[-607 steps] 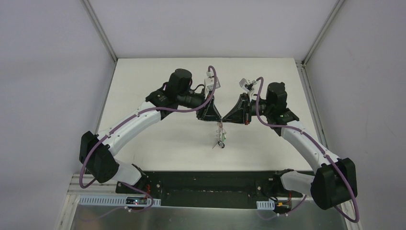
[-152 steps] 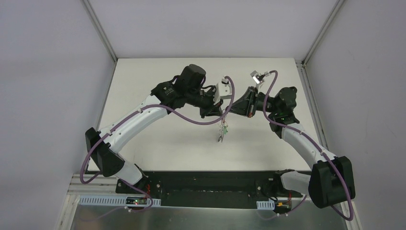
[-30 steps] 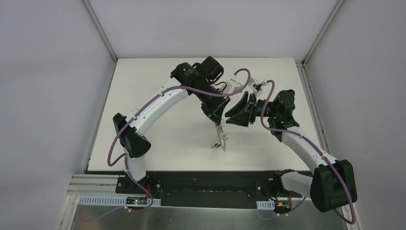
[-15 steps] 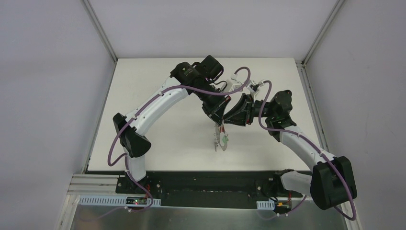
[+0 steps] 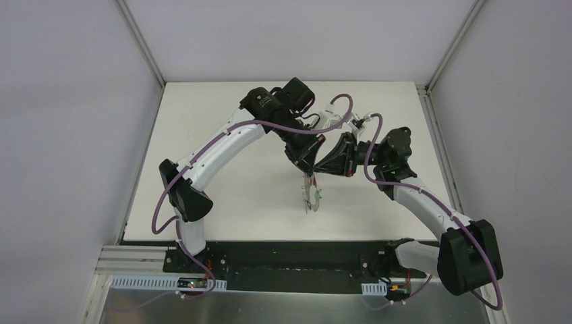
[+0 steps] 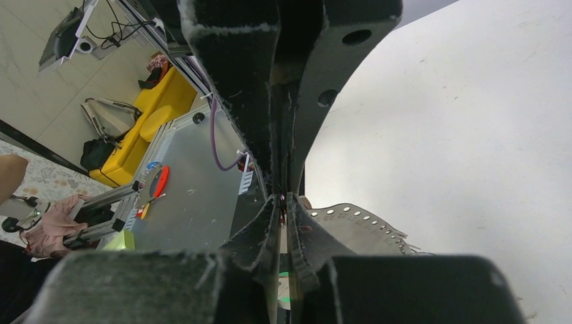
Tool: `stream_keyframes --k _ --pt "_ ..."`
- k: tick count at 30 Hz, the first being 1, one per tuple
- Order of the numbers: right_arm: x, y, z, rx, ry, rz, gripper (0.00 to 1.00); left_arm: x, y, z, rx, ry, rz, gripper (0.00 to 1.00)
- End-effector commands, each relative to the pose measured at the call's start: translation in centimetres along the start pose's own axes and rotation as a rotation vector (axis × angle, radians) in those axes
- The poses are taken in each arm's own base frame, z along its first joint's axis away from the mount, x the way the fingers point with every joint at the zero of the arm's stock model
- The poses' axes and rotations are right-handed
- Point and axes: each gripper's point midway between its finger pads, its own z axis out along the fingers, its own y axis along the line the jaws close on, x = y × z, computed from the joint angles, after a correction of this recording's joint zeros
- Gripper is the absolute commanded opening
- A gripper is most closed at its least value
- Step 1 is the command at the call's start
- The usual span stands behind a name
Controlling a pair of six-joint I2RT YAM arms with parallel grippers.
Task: Put the keys on the keyring
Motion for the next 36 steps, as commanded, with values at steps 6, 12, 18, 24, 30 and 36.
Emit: stream_keyframes --k 6,12,18,24,30,36 --pt "-1.8 1.2 0.2 -0.025 -0.045 -0.052 0.0 -0.7 -1.3 -0.7 0.028 -0.036 0.049 0.0" --pt "-3.9 1.1 -0.7 0.013 -0.137 -0.045 0.0 -2.1 -0.6 -2.4 0.004 -0.173 0.156 0.17" --pt "-4.5 0.2 -1.2 0.049 -0.176 -0.013 0.0 -2.5 0.4 -3.6 -0.095 -0.291 0.351 0.36" --pt "-4.6 -0.2 -1.2 0.054 -0.186 0.005 0.0 -3.3 1.3 -4.0 -0.17 -0.382 0.462 0.52" --pt "-4.7 -0.4 -1.4 0.063 -0.193 0.008 0.0 -3.7 1.4 -3.3 -0.162 -0.392 0.496 0.54" --pt "-4.6 -0.6 -1.4 0.066 -0.193 0.012 0.0 -3.3 1.6 -1.8 -0.149 -0.357 0.526 0.44"
